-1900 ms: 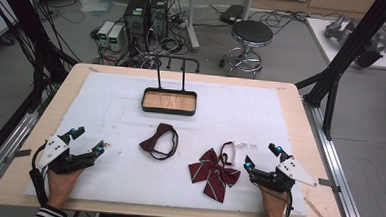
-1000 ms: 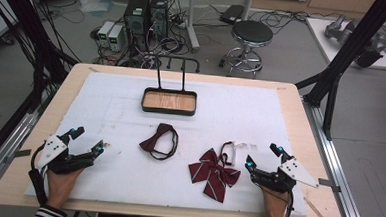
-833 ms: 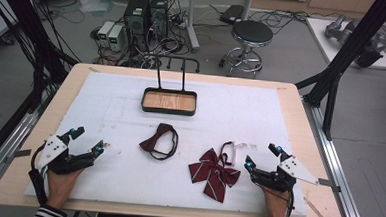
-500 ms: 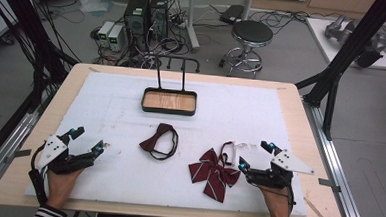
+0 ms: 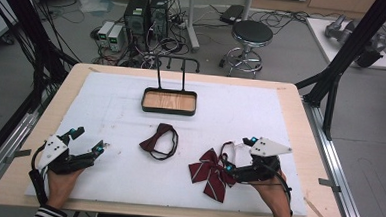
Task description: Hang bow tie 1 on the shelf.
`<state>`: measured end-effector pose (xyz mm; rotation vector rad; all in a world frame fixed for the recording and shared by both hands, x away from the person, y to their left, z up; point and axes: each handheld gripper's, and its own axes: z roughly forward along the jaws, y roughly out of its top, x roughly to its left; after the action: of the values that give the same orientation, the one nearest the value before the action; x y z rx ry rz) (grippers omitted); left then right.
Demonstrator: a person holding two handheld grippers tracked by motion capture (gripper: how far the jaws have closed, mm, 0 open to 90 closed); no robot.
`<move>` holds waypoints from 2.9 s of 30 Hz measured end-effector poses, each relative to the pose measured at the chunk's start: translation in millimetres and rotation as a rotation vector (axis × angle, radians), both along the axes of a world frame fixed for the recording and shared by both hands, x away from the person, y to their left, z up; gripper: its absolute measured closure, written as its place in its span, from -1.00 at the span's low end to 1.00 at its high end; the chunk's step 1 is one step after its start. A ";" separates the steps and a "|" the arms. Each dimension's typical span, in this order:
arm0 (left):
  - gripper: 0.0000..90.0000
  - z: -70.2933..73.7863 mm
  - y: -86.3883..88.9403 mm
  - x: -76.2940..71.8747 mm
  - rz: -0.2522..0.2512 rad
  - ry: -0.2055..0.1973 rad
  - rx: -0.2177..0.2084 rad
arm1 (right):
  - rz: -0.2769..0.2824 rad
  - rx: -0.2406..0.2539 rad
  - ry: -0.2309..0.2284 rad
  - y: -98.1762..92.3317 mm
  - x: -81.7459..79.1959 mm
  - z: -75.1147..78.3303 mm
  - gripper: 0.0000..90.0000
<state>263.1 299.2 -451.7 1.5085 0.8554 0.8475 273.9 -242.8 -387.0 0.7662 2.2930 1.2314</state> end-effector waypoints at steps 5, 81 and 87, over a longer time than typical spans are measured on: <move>-0.63 0.0 -0.4 -0.3 0.000 -0.003 0.008 | 0.030 -0.100 0.027 8.2 0.1 -0.8 -0.71; -0.62 0.0 -0.5 0.0 0.001 -0.002 0.009 | 0.099 -0.454 0.398 58.7 28.0 -27.3 0.66; -0.62 0.0 -0.2 0.2 0.006 0.001 0.003 | 0.061 -0.382 0.337 54.5 25.5 -30.4 0.66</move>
<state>263.3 299.0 -451.7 1.5094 0.8602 0.8526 299.4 -188.3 -417.4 0.8117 2.7279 0.6870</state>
